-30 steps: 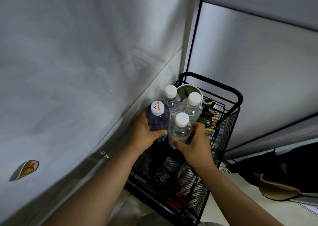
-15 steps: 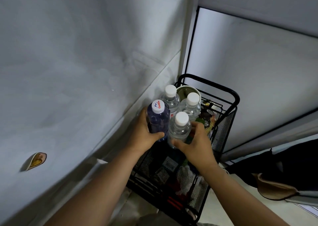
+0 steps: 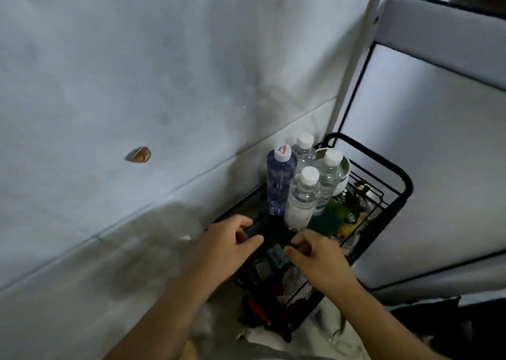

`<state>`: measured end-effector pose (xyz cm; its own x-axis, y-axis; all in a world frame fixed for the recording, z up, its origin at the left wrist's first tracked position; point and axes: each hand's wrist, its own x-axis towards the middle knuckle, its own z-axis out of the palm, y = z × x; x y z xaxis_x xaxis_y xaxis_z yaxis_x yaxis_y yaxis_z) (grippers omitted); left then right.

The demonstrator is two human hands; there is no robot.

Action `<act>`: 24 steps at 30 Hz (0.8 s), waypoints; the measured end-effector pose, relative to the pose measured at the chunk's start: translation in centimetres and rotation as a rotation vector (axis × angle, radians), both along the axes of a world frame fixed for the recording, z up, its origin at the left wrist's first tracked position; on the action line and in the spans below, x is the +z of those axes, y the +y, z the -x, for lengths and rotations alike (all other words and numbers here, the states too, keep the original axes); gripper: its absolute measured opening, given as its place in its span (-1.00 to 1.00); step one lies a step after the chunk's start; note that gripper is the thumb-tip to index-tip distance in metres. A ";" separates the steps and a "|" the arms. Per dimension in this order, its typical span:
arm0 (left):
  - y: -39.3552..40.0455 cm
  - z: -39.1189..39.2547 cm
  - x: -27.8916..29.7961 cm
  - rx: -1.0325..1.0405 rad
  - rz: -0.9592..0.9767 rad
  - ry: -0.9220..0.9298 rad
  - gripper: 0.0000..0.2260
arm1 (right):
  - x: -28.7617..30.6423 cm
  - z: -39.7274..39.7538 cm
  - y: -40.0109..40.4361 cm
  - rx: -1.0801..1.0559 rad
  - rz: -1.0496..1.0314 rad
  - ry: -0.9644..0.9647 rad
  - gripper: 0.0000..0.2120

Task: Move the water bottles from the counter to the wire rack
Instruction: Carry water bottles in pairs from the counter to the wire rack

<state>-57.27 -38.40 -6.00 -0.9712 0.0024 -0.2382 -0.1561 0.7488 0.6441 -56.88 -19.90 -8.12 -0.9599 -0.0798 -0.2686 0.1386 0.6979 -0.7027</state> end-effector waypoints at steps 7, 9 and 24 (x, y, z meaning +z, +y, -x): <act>0.4 -13.4 1.4 0.390 -0.040 0.014 -0.70 | 2.4 -4.6 -0.5 0.401 0.048 0.096 -0.90; 0.4 -17.6 1.8 0.499 -0.032 0.007 -0.71 | 2.8 -6.2 -1.5 0.502 0.046 0.127 -0.89; 4.0 -53.8 0.2 1.495 -0.028 0.044 -0.66 | 2.1 -32.5 -13.5 1.423 0.083 0.060 -0.90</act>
